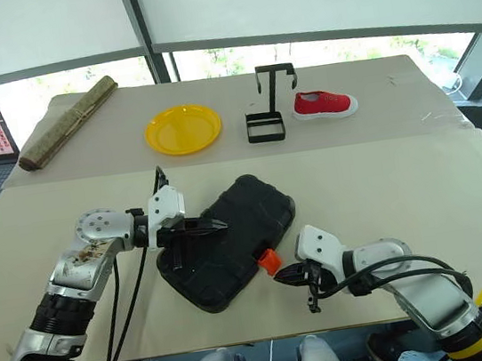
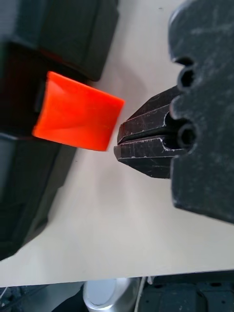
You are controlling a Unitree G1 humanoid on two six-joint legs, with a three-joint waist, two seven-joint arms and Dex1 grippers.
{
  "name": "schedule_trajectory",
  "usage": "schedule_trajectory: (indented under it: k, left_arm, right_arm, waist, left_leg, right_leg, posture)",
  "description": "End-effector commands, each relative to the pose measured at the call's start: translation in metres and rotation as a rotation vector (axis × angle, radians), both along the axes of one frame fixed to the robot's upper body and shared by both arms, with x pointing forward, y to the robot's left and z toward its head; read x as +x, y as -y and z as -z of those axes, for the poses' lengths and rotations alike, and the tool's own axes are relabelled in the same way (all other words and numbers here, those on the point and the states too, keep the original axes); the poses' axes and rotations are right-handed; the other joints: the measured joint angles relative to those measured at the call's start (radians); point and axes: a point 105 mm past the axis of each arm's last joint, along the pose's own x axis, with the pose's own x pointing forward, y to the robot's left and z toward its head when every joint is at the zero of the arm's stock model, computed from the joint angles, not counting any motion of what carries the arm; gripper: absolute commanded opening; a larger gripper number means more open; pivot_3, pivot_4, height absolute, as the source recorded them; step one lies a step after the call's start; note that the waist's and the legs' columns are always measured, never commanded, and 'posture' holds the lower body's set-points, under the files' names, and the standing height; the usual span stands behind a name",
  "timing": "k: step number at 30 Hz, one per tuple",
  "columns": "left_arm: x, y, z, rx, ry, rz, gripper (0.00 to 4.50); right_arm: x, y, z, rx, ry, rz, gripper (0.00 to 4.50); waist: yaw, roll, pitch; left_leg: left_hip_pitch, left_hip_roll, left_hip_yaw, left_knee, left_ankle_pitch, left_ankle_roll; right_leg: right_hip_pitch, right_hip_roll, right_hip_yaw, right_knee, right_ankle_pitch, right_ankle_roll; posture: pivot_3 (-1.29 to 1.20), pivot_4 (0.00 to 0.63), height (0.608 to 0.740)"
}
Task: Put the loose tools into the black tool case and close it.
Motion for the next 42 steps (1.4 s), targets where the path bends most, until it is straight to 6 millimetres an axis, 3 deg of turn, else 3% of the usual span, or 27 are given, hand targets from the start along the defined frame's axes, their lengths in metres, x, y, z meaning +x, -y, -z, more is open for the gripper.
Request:
schedule_trajectory:
  k: [1, 23, 29, 42]
  left_arm:
    - [-0.001, -0.005, 0.022, 0.061, -0.07, -0.027, 0.08]
    - [-0.005, -0.006, 0.031, 0.081, -0.09, -0.027, 0.08]
    - [-0.007, -0.006, 0.037, 0.105, -0.111, -0.03, 0.08]
    - [-0.011, -0.003, 0.042, 0.119, -0.126, -0.017, 0.08]
  right_arm:
    - [0.003, -0.007, -0.013, 0.015, 0.059, -0.034, 0.0]
    - [0.018, -0.023, -0.033, 0.078, 0.153, -0.045, 0.0]
    - [0.019, -0.022, -0.052, 0.099, 0.179, -0.053, 0.0]
    - [0.016, -0.02, -0.056, 0.112, 0.148, -0.066, 0.0]
  waist:
    - [0.0, 0.0, 0.0]
    - [-0.007, 0.0, 0.0]
    - [-0.009, 0.0, 0.0]
    - [-0.009, 0.001, -0.001]
  left_leg:
    - [0.0, 0.0, 0.0, 0.0, 0.0, 0.0]
    - [0.001, 0.001, 0.0, 0.0, 0.0, 0.0]
    - [0.001, 0.001, 0.0, 0.0, 0.0, 0.0]
    - [0.008, 0.001, 0.0, -0.003, 0.0, 0.0]
  right_leg:
    - [0.0, 0.0, 0.0, 0.0, 0.0, 0.0]
    - [0.0, 0.001, 0.0, 0.001, 0.0, 0.0]
    - [0.0, 0.001, 0.0, 0.001, 0.0, -0.001]
    - [0.009, 0.0, -0.001, -0.003, 0.0, 0.0]
  posture:
    - [0.0, 0.15, 0.74]
    - [0.0, 0.15, 0.74]
    - [0.0, 0.15, 0.74]
    - [0.0, 0.15, 0.74]
